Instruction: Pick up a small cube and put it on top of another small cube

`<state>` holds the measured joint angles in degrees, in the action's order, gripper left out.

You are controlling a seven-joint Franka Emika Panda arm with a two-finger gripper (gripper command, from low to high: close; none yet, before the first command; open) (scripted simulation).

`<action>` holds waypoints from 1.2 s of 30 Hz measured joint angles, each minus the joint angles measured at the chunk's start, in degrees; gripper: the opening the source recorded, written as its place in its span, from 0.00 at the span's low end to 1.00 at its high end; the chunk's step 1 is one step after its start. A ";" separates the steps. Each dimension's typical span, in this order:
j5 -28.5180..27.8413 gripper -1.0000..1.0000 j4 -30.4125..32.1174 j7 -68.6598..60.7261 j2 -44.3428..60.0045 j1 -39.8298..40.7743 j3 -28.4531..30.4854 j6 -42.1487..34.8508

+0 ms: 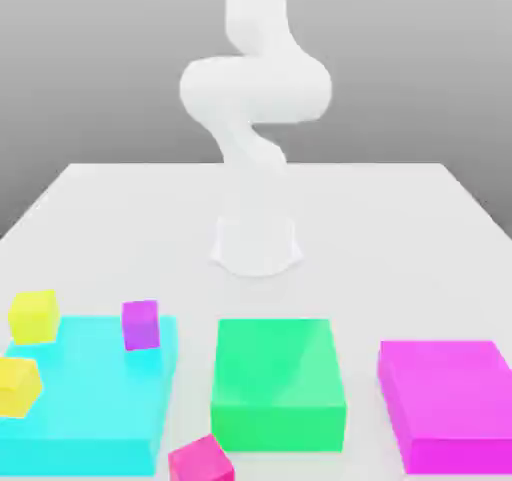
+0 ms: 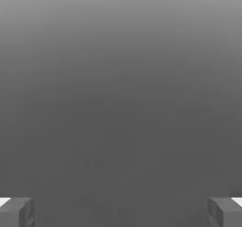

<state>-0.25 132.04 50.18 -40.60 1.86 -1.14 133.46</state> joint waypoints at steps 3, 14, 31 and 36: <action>-0.47 0.50 0.34 5.56 6.53 2.23 -1.42 2.15; -3.38 0.50 1.51 25.91 29.43 8.54 -5.17 9.55; -3.77 0.50 1.81 49.28 64.49 9.21 -2.66 24.28; -4.19 0.00 1.23 49.67 67.64 8.81 -2.17 26.84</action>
<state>-4.44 133.27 99.84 27.04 10.67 -3.31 160.31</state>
